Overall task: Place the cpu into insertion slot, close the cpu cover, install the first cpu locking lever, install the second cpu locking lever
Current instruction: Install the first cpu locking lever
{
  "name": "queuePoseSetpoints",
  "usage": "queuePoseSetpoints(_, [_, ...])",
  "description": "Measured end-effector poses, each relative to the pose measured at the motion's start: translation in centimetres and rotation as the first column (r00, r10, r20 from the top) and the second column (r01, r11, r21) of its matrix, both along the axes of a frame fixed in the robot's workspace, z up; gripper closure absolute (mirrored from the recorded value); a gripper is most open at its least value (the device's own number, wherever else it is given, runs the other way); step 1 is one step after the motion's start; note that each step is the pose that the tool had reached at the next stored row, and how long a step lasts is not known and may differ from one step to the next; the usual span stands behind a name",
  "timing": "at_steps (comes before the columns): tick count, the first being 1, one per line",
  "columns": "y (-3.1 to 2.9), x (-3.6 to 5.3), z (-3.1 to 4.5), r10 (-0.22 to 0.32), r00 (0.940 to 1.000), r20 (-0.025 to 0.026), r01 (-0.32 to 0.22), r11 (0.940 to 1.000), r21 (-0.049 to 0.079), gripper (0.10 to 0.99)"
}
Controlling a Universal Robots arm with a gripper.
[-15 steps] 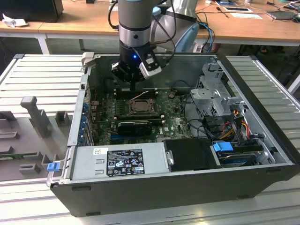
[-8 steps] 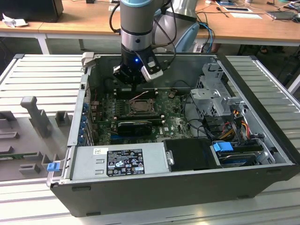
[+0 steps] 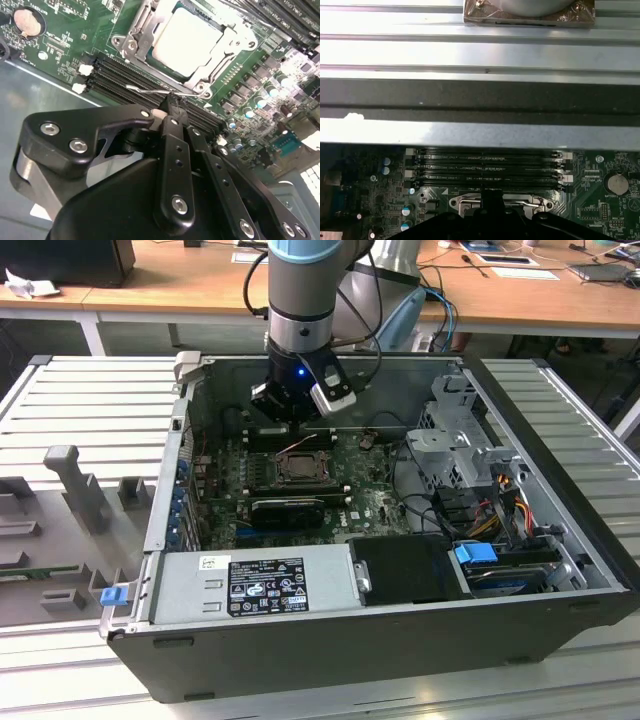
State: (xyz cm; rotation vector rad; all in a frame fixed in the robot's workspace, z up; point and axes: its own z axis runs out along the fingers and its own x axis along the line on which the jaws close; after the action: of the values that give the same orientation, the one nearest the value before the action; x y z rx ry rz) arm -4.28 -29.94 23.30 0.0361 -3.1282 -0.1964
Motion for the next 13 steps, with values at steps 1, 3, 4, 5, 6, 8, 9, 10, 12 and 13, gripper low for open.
queuePoseSetpoints(1, [0.13,0.02,-0.02,0.000,1.0000,0.0007,0.000,1.0000,-0.009,0.980])
queuePoseSetpoints(3, [0.27,0.04,-0.07,0.000,1.0000,0.0013,0.000,0.9999,-0.015,0.980])
queuePoseSetpoints(4, [0.28,0.05,-0.10,0.000,1.0000,0.0013,0.000,0.9999,-0.015,0.980])
queuePoseSetpoints(5, [0.29,0.07,-0.12,0.000,1.0000,0.0013,0.000,0.9999,-0.015,0.980])
queuePoseSetpoints(6, [0.30,0.09,-0.16,0.002,1.0000,0.0015,-0.002,0.9999,-0.016,0.980])
queuePoseSetpoints(8, [0.36,0.16,-0.23,0.014,0.9999,0.0016,-0.014,0.9998,-0.015,0.980])
queuePoseSetpoints(9, [0.43,0.19,-0.27,0.021,0.9998,0.0017,-0.021,0.9997,-0.016,0.980])
queuePoseSetpoints(10, [0.45,0.23,-0.30,0.022,0.9998,0.0018,-0.022,0.9996,-0.015,0.980])
queuePoseSetpoints(12, [0.48,0.28,-0.35,0.022,0.9998,0.0016,-0.022,0.9996,-0.016,0.980])
queuePoseSetpoints(13, [0.48,0.28,-0.37,0.022,0.9998,0.0016,-0.022,0.9996,-0.016,0.980])
